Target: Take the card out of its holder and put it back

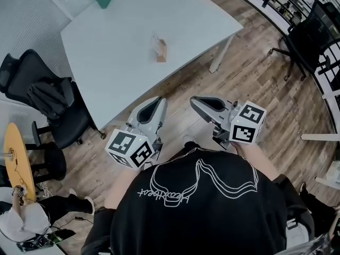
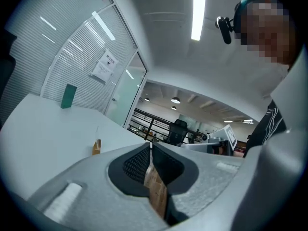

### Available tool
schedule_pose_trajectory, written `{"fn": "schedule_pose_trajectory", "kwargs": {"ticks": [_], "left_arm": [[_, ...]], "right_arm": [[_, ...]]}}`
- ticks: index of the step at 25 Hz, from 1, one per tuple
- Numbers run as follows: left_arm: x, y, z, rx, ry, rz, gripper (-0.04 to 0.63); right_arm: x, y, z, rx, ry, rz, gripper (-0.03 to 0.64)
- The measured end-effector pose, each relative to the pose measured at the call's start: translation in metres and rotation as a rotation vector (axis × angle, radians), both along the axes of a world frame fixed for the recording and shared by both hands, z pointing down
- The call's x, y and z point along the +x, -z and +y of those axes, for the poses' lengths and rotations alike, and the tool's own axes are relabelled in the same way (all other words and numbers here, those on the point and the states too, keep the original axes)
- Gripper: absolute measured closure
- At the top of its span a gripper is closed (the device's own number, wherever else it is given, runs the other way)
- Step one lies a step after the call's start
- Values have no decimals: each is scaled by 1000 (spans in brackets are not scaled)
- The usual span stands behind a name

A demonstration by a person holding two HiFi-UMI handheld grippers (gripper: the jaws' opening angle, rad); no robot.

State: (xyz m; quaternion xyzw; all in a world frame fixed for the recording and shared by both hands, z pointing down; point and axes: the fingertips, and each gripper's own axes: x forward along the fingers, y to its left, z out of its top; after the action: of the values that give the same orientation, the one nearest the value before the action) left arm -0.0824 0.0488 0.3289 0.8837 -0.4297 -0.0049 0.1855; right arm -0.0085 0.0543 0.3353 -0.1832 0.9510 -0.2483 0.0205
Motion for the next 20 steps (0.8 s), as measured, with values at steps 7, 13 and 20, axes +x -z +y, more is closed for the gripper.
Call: {"fn": "schedule_pose_trajectory", "kwargs": {"ticks": [7, 13, 20], "left_arm": [[12, 4, -58, 45, 101, -30, 580], [7, -10, -90, 0, 164, -38, 528], [-19, -46, -134, -64, 212, -26, 472]], "right_arm": [[27, 3, -55, 26, 33, 0, 607], [31, -8, -75, 6, 47, -3, 607], [27, -21, -111, -23, 18, 22, 607]]}}
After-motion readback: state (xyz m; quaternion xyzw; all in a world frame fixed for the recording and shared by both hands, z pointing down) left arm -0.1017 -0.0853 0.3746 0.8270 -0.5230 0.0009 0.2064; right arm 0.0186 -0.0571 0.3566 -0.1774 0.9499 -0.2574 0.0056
